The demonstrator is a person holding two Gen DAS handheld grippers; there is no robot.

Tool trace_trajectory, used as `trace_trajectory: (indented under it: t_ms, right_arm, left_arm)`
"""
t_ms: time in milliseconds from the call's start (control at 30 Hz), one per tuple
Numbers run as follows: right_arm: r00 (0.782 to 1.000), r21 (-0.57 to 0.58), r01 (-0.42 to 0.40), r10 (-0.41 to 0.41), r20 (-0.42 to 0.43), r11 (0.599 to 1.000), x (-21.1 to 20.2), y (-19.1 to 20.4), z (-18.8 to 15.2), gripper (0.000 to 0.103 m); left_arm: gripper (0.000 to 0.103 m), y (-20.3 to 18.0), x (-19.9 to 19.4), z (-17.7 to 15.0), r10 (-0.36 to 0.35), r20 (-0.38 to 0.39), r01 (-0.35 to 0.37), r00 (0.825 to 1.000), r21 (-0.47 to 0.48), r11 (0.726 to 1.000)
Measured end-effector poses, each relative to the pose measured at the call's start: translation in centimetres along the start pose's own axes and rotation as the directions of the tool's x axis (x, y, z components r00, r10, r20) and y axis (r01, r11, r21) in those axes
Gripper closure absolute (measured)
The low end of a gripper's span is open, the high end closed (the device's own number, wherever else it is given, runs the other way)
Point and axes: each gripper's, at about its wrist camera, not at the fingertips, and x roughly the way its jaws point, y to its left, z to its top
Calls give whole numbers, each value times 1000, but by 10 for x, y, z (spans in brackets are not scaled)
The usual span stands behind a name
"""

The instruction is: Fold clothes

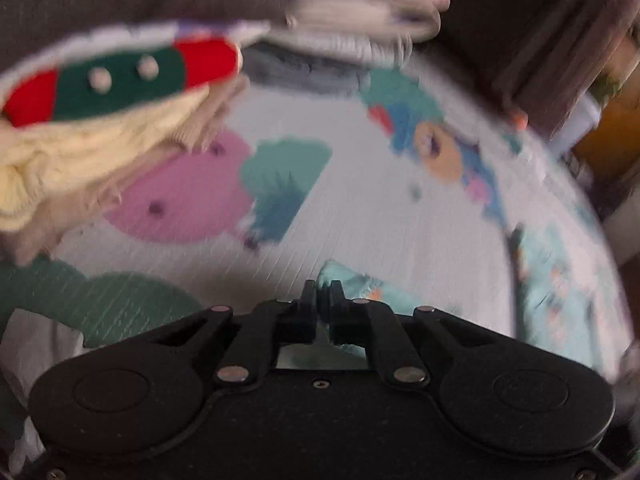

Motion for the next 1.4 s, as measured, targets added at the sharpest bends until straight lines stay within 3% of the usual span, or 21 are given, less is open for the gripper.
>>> trace_trajectory:
  t_ms: [33,100,167,300,367,433,500,633,667,700,767,867,933,967,1000,1033,1133,1167,1267,1333,1400]
  right_arm:
    - [1000,-11,9,-9,1,1000,0,2,0,80]
    - [1000,-20,28,-28,-10,999,-1,4,5,80]
    - [998,-38,61,-61,-8,997,-5,7,9,79]
    - [998,-117,11,-4,59,993,-20,20,9,79]
    - [996,-180,-49,62,62,982,-21,38,8,79]
    - [990,-241,-109,127,61,964,-22,57,7,79]
    - [983,-270,-155,176,57,950,-24,72,6,79]
    - [969,-281,-229,244,22,932,-22,96,6,79]
    - [967,-284,-246,255,-8,926,-17,100,4,79]
    - [963,-278,-268,266,-46,922,-13,102,2,79]
    - [956,-278,-294,286,-70,915,-14,104,-4,76]
    - [939,-323,-343,326,-107,882,-19,105,-9,74]
    - [929,-331,-371,348,-127,868,-19,102,-9,74]
    - [924,-328,-383,358,-136,864,-18,101,-8,74]
    - [921,-332,-390,362,-143,859,-17,100,-6,74]
    - [918,-336,-396,366,-151,855,-17,100,-5,74]
    - [916,-335,-402,373,-150,852,-19,100,1,76]
    - [925,-337,-379,360,-120,862,-21,99,2,76]
    - [953,-314,-293,300,-28,903,-22,91,9,76]
    - [971,-270,-226,239,19,936,-18,82,15,76]
    - [972,-260,-223,233,11,939,-14,78,13,75]
  left_arm:
    - [94,-1,8,-4,4,-1,-4,1000,35,999]
    - [72,-4,14,-6,50,22,-52,998,115,992]
    - [72,-7,6,-4,88,74,-100,993,174,980]
    - [70,-15,-8,0,107,125,-133,986,231,964]
    - [70,-11,-7,-1,102,81,-115,991,172,978]
    - [70,2,-1,-2,72,30,-72,997,23,997]
    - [70,16,1,-6,48,-3,-48,999,-128,991]
    - [71,22,8,-12,19,-27,-24,999,-227,974]
    - [86,20,10,-12,7,-26,-13,1000,-221,975]
    - [98,18,12,-11,-2,-15,-1,1000,-200,980]
    - [98,7,13,-2,-12,53,16,999,-81,997]
    - [98,-2,10,8,-53,158,43,986,70,997]
    - [97,-7,20,6,-56,156,30,986,167,986]
    - [88,-5,29,4,-18,132,-7,991,183,983]
    - [73,-4,35,2,56,128,-81,990,199,977]
    - [72,-4,34,2,99,146,-129,984,209,969]
    - [66,-10,12,3,103,203,-150,974,230,962]
    - [66,-16,6,2,83,204,-134,975,249,959]
    - [67,-45,3,-7,-105,112,63,988,332,941]
    - [69,-71,14,-18,-224,25,198,974,377,905]
    - [75,-101,29,-30,-321,-53,312,946,422,851]
